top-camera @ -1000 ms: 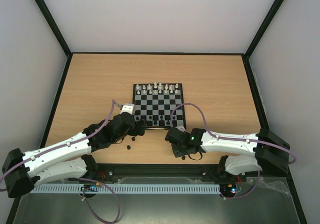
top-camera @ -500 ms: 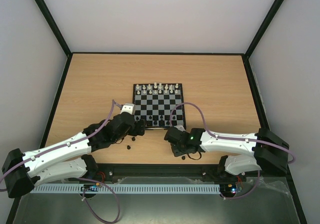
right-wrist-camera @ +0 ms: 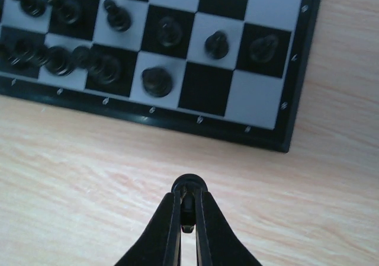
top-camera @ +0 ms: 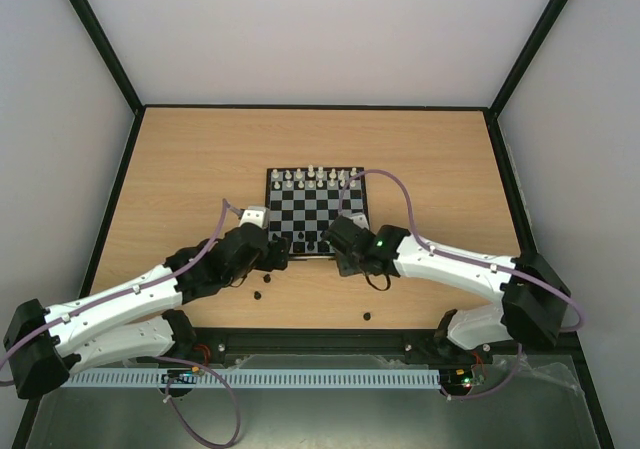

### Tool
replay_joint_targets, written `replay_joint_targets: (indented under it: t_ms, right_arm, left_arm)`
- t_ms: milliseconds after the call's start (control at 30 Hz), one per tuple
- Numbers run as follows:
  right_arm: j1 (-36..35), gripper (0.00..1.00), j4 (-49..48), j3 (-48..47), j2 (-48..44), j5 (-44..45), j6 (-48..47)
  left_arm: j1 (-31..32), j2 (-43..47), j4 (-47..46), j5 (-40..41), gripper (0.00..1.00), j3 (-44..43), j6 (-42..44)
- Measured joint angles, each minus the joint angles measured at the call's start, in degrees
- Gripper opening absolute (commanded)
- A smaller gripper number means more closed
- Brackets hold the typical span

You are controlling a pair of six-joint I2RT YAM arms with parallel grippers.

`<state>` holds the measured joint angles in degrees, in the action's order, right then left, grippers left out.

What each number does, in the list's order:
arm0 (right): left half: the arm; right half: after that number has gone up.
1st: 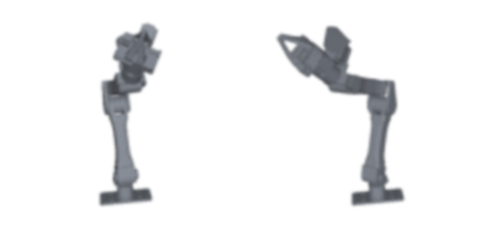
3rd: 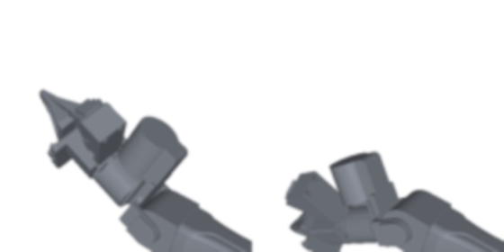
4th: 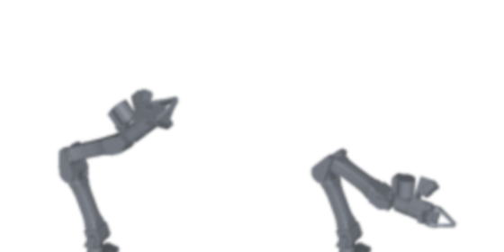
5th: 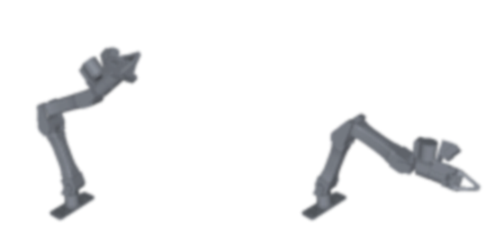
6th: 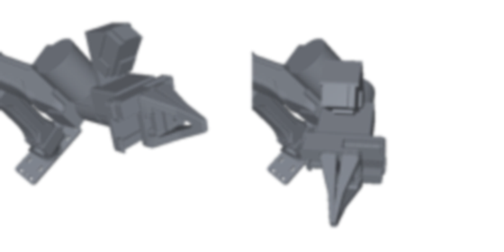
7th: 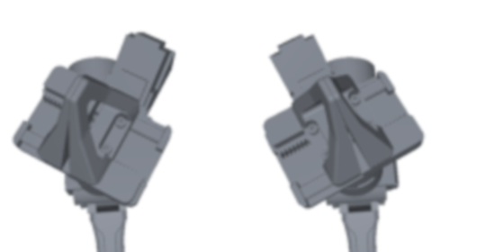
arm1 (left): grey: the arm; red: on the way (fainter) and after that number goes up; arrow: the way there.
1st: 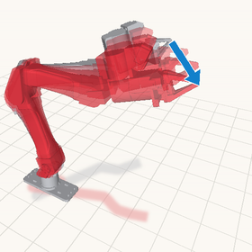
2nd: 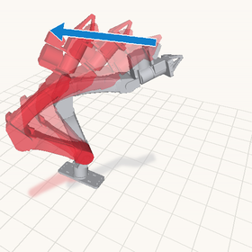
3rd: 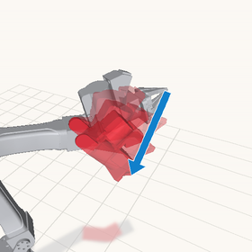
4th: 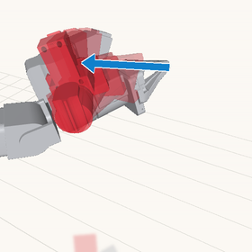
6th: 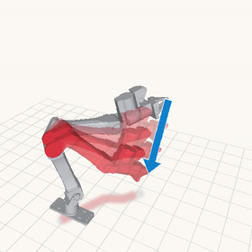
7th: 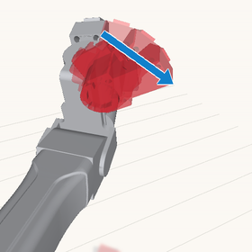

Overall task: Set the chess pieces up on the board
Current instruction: Pick up the chess piece at the center of the board, then place the chess piece on the chessboard.

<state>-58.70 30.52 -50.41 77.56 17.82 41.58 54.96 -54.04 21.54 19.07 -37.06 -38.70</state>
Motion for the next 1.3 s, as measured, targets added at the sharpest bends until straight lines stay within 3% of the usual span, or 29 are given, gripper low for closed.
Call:
replay_joint_targets:
  t_ms: [300,933,1300]
  right_arm:
    - [7.54,0.02,-1.22,-2.80,5.46,-0.57,-6.14]
    - [11.08,0.03,-5.55,-6.49,14.32,-3.67,-11.58]
    - [11.45,0.14,-6.78,-6.64,15.47,-4.02,-12.52]
  left_arm:
    - [-1.07,0.26,0.26,-0.02,0.99,0.00,0.39]
    - [-2.64,0.26,0.26,-0.28,0.99,0.00,1.18]
    - [-3.30,-0.39,0.22,-1.01,0.99,0.00,1.49]
